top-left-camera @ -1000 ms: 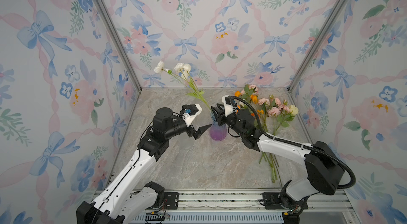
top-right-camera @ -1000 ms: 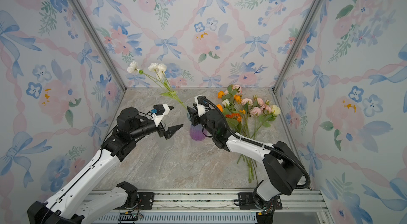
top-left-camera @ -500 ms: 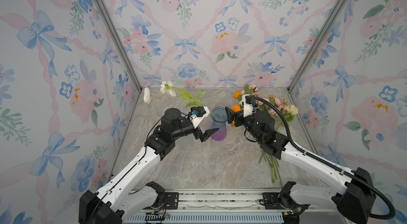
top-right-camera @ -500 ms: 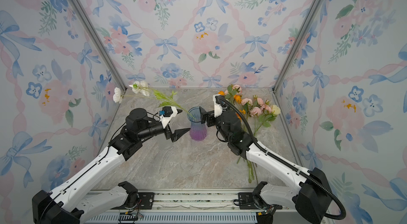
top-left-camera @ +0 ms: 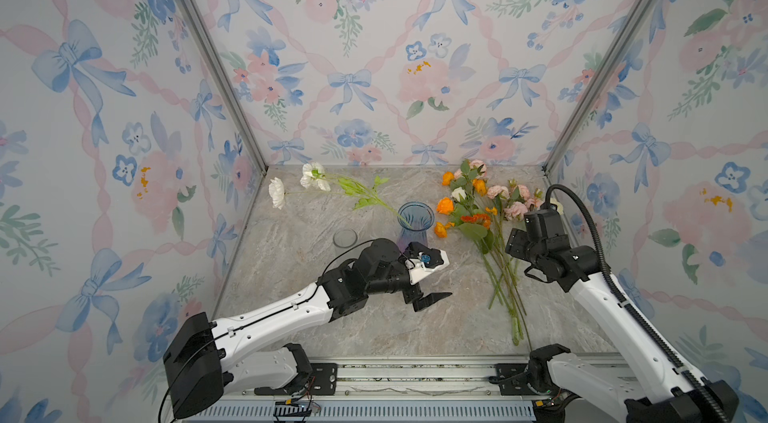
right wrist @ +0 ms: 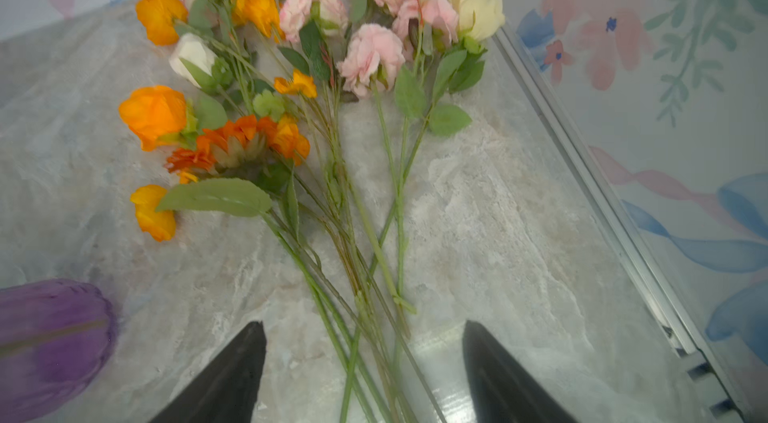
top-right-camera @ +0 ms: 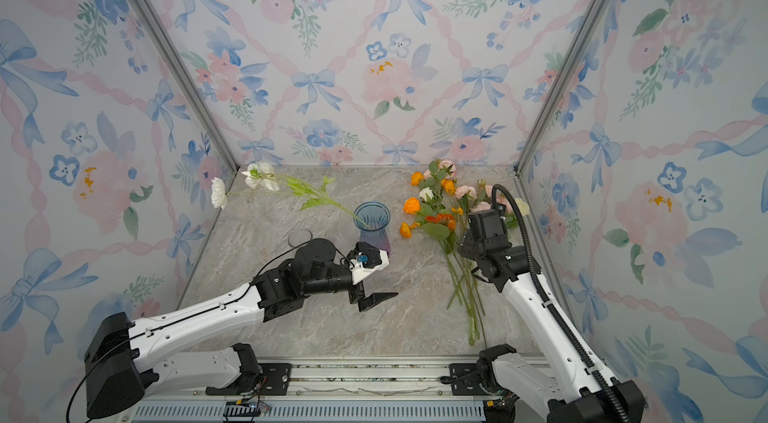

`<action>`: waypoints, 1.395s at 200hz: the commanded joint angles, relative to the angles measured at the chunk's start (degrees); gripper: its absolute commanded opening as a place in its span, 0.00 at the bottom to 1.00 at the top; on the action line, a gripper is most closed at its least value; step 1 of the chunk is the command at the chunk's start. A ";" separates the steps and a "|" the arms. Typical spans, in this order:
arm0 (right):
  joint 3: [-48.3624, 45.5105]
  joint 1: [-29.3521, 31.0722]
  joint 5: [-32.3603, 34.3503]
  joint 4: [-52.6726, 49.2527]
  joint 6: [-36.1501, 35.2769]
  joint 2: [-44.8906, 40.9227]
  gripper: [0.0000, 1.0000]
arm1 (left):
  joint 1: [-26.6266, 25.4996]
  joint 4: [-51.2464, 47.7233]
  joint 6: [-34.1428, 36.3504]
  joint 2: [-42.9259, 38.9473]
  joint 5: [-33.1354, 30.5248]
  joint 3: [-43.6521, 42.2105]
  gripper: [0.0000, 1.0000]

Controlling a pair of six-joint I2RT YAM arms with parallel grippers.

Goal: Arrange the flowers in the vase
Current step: 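Move the right gripper back to the flower pile and grasp the stems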

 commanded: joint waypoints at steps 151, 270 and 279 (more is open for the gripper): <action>6.07 1.27 -7.90 -1.24 -10.07 29.84 0.39 | -0.23 0.44 2.22 -0.57 -2.83 -0.20 0.98; 8.03 1.67 -5.52 1.36 -11.79 37.57 0.21 | -0.28 -0.03 2.54 -1.11 -3.36 -0.11 0.98; 8.11 2.01 -5.31 1.41 -11.88 37.70 0.19 | -0.27 -0.02 2.52 -1.11 -3.67 -0.09 0.98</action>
